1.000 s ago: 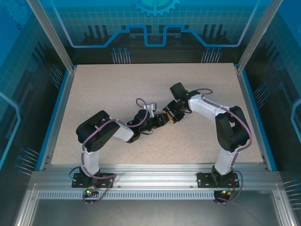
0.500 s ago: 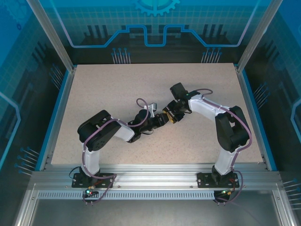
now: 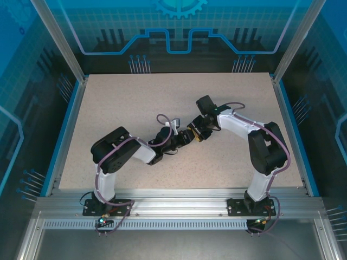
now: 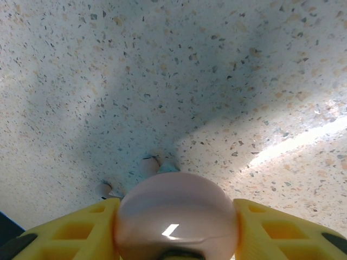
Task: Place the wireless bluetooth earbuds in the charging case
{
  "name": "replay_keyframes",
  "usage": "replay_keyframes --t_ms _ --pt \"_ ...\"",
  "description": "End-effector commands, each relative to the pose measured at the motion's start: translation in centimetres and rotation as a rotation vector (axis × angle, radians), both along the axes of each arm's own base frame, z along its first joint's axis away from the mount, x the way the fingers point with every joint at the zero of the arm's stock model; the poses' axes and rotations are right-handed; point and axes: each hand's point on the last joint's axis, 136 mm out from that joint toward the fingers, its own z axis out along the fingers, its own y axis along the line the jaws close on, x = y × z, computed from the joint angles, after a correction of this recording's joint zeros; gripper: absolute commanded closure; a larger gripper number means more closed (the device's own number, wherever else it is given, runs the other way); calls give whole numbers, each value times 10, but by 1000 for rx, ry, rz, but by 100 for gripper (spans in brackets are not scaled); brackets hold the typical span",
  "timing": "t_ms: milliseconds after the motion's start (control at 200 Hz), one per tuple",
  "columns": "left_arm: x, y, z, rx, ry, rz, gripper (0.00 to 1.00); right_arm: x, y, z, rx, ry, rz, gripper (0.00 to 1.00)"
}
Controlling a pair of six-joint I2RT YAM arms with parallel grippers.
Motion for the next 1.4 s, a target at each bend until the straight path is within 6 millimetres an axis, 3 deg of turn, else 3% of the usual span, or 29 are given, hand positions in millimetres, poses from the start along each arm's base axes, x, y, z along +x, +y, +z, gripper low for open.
replay_keyframes --t_ms 0,125,195,450,615,800,1101,1221,1391 --pt "12 -1 15 -49 -46 53 69 -9 0 4 15 29 2 52" --pt "13 -1 13 -56 -41 63 75 -9 1 3 19 34 2 52" --pt "13 -2 12 -60 -41 62 84 -9 1 3 22 33 4 52" --pt "10 -4 10 -62 -23 47 95 -2 -2 10 35 7 -8 48" --pt "3 -2 9 -49 -3 27 100 23 -15 36 48 -92 -27 28" --pt "-11 3 16 8 -6 -38 100 38 -44 70 22 -216 -16 24" --pt "-25 32 57 65 -59 -265 100 16 -79 79 -68 -504 231 24" --pt "-31 48 76 49 -91 -358 100 3 -70 94 -32 -694 368 24" --pt "-44 57 96 51 -120 -454 100 -18 -49 104 104 -817 477 24"
